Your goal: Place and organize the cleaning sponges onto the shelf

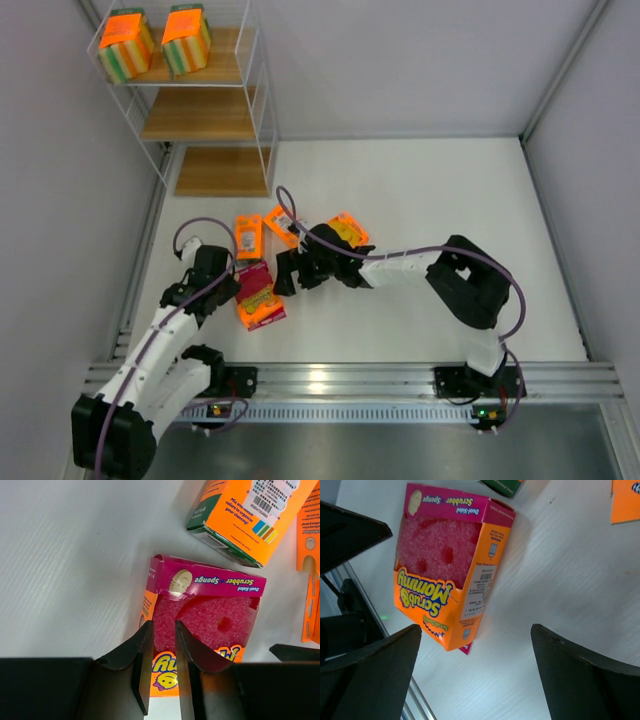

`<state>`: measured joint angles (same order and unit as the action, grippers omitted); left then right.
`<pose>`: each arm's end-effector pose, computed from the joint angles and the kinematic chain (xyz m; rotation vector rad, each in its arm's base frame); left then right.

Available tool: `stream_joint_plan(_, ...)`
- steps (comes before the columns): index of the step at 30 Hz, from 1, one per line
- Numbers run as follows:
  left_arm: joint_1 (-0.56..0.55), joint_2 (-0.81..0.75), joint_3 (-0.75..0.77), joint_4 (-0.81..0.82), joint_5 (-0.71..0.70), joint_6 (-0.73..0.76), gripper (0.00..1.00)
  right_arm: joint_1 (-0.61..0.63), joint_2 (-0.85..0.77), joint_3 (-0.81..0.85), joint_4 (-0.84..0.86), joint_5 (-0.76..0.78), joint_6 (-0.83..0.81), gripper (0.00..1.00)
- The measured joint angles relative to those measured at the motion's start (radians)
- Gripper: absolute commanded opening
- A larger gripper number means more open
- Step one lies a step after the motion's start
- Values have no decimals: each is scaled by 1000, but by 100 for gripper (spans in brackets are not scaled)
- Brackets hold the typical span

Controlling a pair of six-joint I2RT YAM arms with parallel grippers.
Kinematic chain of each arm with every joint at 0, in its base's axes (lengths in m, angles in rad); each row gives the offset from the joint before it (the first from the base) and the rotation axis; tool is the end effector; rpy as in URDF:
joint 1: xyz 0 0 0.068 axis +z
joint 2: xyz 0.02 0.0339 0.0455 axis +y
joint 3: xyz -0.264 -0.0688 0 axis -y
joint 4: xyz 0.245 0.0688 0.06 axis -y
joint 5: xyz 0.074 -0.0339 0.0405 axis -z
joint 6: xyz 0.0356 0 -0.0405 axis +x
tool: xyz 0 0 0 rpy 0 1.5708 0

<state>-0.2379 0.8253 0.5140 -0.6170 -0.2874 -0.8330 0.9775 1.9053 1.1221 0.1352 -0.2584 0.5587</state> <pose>0.1553 -0.0273 0.2030 -0.8299 2.3044 -0.1109 0.2212 0.3442 0.1671 -0.6596 2.3477 1.0680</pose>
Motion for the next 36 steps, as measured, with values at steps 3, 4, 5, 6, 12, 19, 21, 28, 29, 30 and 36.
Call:
stream_joint_plan(3, 0, -2, -6, 19, 17, 5, 31, 0, 8, 32, 0, 8, 15, 89)
stream_joint_plan(4, 0, 3, -11, 26, 21, 6, 32, 0, 11, 45, -1, 13, 21, 89)
stream_joint_plan(5, 0, 8, -16, 30, 24, 6, 32, 0, 16, 59, -2, 19, 26, 88)
stream_joint_plan(6, -1, 18, -21, 34, 26, 6, 32, 0, 22, 75, -2, 24, 30, 88)
stream_joint_plan(12, 0, 35, -41, 42, 15, -9, 33, 0, 36, 104, -6, 33, 45, 88)
stream_joint_plan(19, -1, -20, -72, 47, 3, -40, 32, -1, 36, 102, -16, 48, 39, 88)
stream_joint_plan(21, 0, -42, -82, 48, -3, -47, 31, -1, 36, 102, -17, 48, 37, 88)
stream_joint_plan(28, -1, -95, -100, 47, -23, -59, 24, -1, 36, 103, -24, 47, 37, 88)
stream_joint_plan(29, 0, -97, -100, 47, -26, -60, 25, -1, 36, 103, -25, 47, 37, 88)
stream_joint_plan(30, -1, -97, -100, 46, -29, -64, 25, -1, 36, 103, -25, 47, 36, 89)
stream_joint_plan(36, 0, -113, -100, 33, -16, -90, 25, -1, 36, 103, -38, 48, 36, 91)
